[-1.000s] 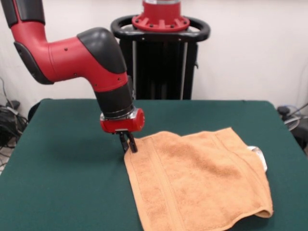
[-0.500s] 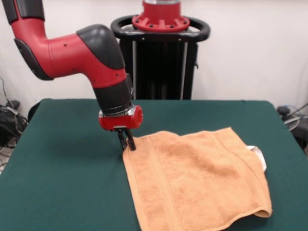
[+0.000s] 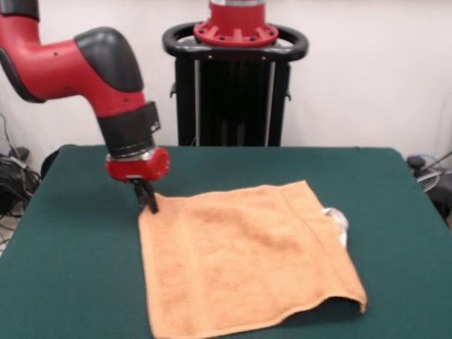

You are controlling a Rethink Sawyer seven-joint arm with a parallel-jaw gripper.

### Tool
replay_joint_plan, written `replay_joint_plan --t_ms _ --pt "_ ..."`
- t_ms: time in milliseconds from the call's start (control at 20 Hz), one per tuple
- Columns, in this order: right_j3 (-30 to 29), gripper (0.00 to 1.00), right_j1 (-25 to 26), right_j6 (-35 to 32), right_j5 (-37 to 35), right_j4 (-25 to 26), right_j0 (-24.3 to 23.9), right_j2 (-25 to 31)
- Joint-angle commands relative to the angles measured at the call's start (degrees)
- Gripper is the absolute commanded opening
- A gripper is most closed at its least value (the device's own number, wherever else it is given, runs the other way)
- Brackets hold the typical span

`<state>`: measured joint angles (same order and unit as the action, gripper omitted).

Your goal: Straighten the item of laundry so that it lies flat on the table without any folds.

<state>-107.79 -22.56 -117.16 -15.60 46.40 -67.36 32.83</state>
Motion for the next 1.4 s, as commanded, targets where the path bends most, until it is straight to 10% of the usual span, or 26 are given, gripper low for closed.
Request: replay_joint_plan --t_ms 50,750,1400 --pt "2.29 0.0 0.76 2.24 -1.05 0.21 -2.07 -0.88" --pt "5.62 0.0 -9.67 -5.25 -4.0 4.62 14.99 -17.67" --pt "5.75 0.0 -9.17 -3.28 -3.51 -1.08 15.6 -18.67"
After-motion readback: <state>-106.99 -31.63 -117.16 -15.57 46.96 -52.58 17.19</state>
